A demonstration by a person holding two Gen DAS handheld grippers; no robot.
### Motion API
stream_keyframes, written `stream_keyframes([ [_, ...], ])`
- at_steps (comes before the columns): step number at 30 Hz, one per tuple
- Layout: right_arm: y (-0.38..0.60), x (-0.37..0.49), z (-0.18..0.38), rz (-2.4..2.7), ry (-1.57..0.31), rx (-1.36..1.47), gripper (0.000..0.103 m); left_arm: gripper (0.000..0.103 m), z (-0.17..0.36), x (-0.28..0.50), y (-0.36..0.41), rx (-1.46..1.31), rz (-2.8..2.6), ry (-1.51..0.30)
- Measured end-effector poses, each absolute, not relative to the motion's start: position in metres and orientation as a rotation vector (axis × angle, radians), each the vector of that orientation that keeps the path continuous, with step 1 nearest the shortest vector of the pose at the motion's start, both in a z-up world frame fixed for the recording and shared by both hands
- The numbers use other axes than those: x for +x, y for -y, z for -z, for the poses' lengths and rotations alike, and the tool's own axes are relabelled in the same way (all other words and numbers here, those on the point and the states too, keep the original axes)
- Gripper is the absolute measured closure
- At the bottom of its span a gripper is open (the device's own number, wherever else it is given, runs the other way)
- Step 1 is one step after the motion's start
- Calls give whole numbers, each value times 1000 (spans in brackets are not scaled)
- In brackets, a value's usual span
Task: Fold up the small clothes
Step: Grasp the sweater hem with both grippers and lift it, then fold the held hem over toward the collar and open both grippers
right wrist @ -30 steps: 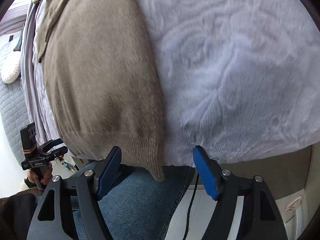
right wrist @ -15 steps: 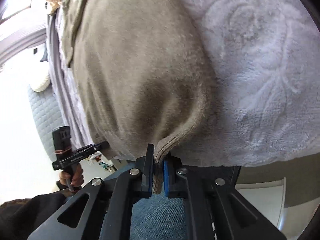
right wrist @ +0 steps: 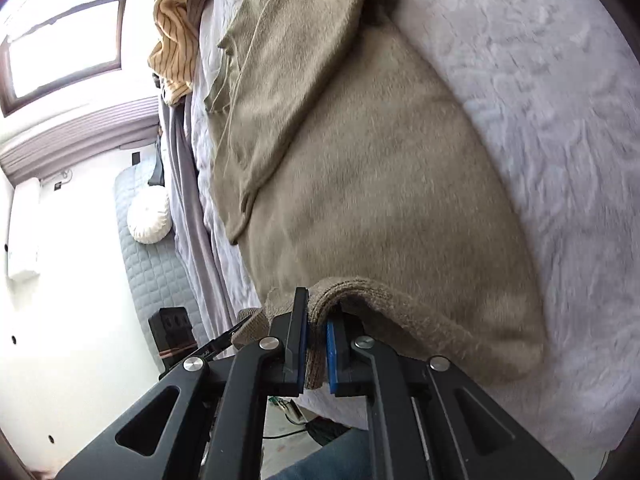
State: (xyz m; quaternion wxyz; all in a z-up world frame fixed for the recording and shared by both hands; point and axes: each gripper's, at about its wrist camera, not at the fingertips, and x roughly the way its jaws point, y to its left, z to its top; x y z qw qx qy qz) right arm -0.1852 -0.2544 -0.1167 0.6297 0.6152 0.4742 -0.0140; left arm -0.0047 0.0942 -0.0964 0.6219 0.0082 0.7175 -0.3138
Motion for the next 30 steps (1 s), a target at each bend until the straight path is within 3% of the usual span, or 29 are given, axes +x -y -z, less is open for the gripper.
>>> stream_keyframes([
  [4,268,-169,112,62,-1092,1387,95,91,99,12,-86,17,699,-1634],
  [10,278,-140,66,-31,-951,1352,95,91,63,39,-82,-128,728,-1552],
  [17,313,-75,34,-77,-845,1286,95,91,44,106,-51,-116,724,-1426],
  [23,350,-18,51,-31,-803,1278,95,91,62,158,-14,-115,661,-1358],
  [30,378,7,113,53,-797,1388,91,90,102,196,-6,-51,484,-1368],
])
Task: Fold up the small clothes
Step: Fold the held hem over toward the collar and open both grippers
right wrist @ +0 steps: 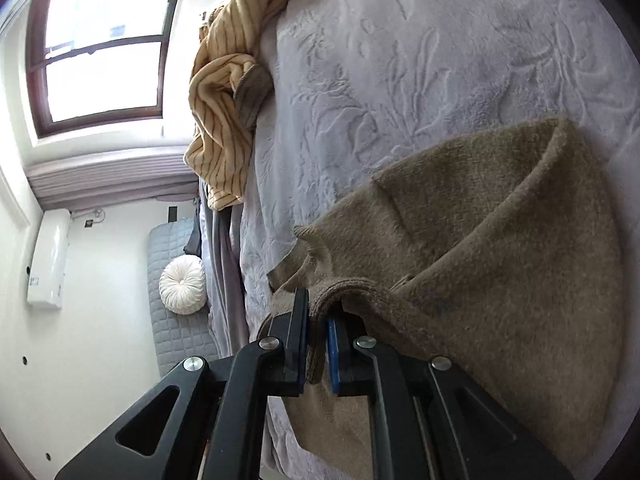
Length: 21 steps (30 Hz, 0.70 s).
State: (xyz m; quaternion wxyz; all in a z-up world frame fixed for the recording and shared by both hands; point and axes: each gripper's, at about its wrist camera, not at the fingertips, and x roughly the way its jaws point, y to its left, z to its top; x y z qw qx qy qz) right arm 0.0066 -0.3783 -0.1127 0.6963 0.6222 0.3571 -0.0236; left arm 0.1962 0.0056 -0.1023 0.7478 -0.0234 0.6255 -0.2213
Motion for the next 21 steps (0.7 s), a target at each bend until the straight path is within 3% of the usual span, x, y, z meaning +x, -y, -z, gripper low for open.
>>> stream_keyframes([
  [1,380,7,116,60,-793,1396,90,90,104,199,-8,-41,469,-1356],
  [3,383,6,119,64,-781,1400,85,60,100,201,-14,-35,434,-1310],
  [4,385,6,118,67,-773,1395,81,30,97,200,-17,-39,419,-1284],
  [5,387,5,115,73,-761,1392,78,24,88,198,-22,-48,407,-1239],
  [7,392,2,103,94,-717,1373,57,24,79,197,-24,-44,412,-1209],
  [8,394,0,96,108,-694,1360,51,24,76,195,-23,-30,406,-1203],
  [11,396,-2,77,114,-696,1308,50,24,68,188,-11,26,438,-1190],
  [12,393,0,72,105,-718,1283,51,24,66,185,-5,36,466,-1188],
  [14,385,8,68,73,-763,1235,67,25,69,177,12,43,572,-1205],
  [15,378,14,68,59,-799,1196,82,26,73,174,22,50,604,-1209],
  [17,367,26,73,49,-855,1135,85,38,82,170,39,75,637,-1222],
  [21,358,40,96,162,-954,1005,85,38,103,179,51,112,543,-1185],
])
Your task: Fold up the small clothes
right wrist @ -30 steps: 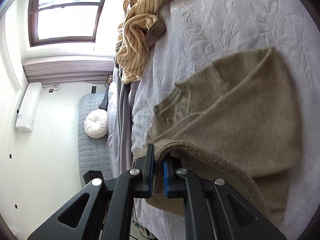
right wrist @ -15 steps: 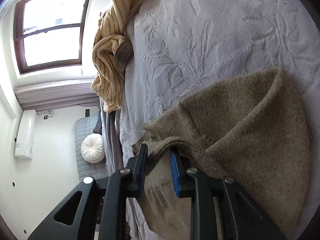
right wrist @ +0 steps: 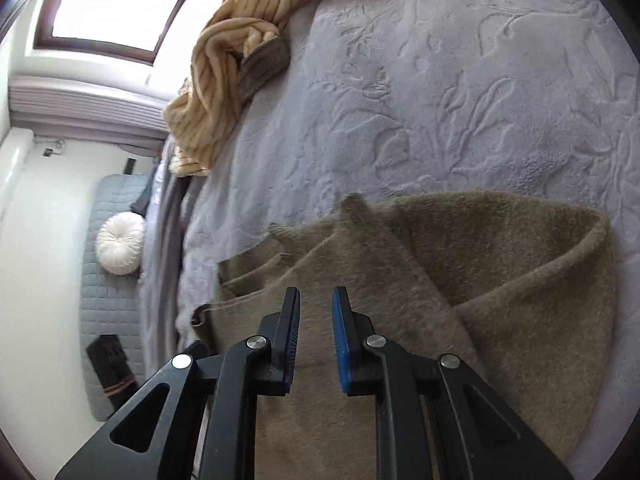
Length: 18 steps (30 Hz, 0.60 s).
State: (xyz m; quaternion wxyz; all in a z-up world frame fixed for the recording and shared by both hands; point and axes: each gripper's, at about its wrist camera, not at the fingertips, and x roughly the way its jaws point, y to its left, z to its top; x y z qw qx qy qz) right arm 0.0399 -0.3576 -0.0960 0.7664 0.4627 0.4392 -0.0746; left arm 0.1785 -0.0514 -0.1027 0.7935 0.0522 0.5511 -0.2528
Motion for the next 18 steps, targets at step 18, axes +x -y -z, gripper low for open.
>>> stream_keyframes([
  [18,393,-2,82,416,-901,931,82,38,119,222,-28,45,269,-1172],
])
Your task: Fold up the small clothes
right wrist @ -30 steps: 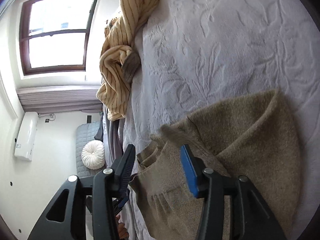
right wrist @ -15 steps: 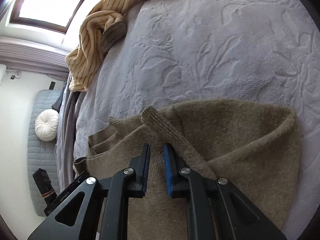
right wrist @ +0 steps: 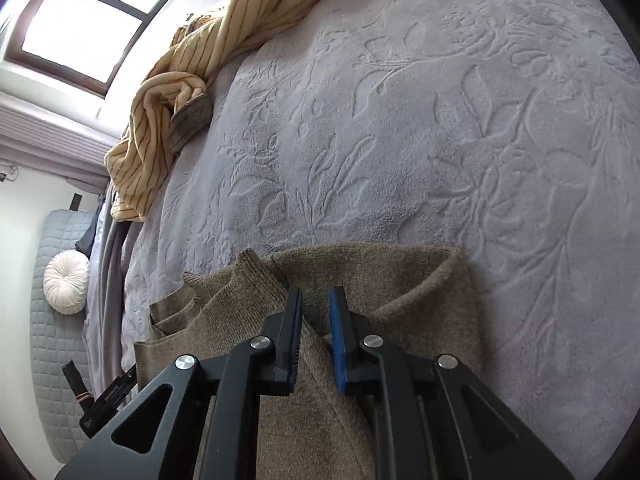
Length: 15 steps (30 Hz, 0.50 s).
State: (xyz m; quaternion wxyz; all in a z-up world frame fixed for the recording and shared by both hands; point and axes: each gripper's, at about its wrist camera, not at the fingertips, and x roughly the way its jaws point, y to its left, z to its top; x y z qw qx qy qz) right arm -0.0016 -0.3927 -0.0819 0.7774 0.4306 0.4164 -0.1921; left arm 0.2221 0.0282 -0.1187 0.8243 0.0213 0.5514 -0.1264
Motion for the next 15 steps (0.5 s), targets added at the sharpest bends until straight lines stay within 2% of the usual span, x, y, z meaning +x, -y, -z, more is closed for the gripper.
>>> stream_keyframes([
  [1,390,-5,79,414,-899,922,73,38,116,219,-31,41,277,-1175],
  [2,387,-9,75,413,-898,910,70,38,112,216,-34,44,288,-1176],
  [8,355,-34,53,361,-874,904,65,38,90,177,-50,-2,454,-1225],
  [11,326,-52,49,283,-887,941,60,38,99,152,-54,-7,521,-1321],
  [15,286,-90,65,213,-964,1033,47,38,119,121,-60,23,537,-1400],
])
